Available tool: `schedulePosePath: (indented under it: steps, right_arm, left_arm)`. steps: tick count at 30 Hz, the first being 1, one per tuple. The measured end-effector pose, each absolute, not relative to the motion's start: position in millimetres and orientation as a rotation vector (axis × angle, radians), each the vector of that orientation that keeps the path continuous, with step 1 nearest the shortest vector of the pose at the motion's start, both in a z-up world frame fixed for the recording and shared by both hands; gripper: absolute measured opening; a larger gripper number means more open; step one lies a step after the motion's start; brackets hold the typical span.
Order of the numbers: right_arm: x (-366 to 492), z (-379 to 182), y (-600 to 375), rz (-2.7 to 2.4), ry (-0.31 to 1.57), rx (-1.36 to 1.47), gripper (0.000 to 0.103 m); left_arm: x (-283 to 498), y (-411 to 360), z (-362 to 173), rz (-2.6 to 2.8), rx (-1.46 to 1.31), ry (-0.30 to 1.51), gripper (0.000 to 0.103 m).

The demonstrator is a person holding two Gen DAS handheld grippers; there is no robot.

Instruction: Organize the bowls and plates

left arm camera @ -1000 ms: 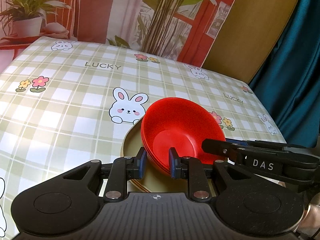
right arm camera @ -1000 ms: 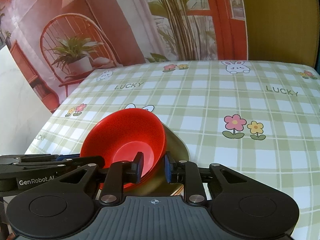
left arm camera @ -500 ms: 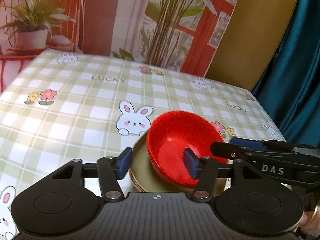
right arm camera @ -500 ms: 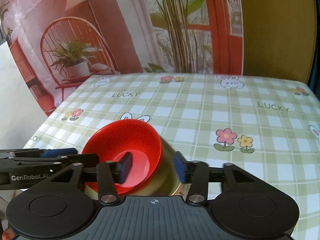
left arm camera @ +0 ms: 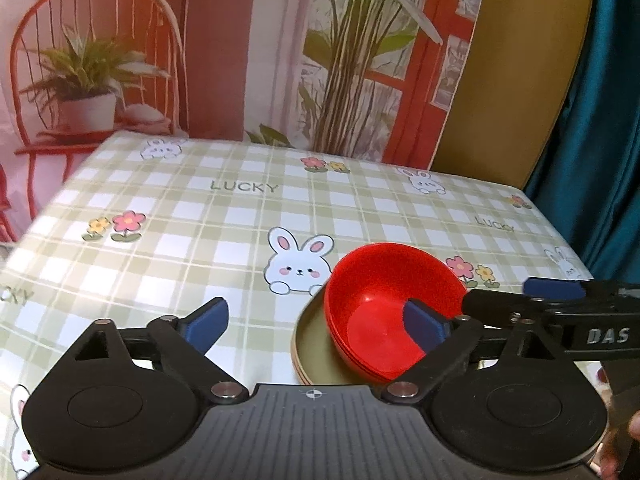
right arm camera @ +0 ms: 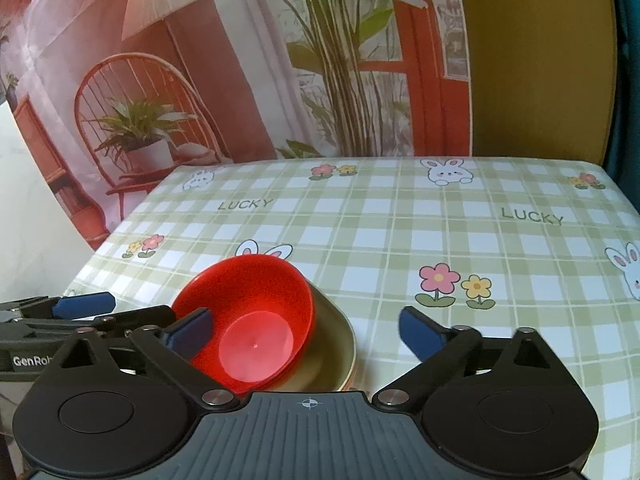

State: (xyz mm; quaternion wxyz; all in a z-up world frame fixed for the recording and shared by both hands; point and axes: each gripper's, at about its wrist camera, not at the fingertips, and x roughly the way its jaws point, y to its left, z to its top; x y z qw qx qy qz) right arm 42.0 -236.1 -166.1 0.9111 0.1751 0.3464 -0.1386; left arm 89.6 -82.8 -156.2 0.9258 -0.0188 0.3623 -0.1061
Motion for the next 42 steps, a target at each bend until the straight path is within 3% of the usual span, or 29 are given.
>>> schedulePosePath:
  steps: [6,17,42]
  right_arm:
    - [39.3,-160.4,-233.6,-0.305,0.707,0.349,0.103]
    - [24.9,-123.6,-233.5,-0.328,0.619,0.332,0.103]
    - [-11.7,26.9,-207.9,-0.342,0.345,0.205,0.103]
  left_arm:
    - [89.3,-75.2,-151.0,-0.208,-0.055,0.737,0.102]
    - [77.6,-62.3,-116.8,-0.174,-0.045,0.653,0.103]
    - [31.1,-59.4,22.3,-0.123,-0.012,0.350,0.102]
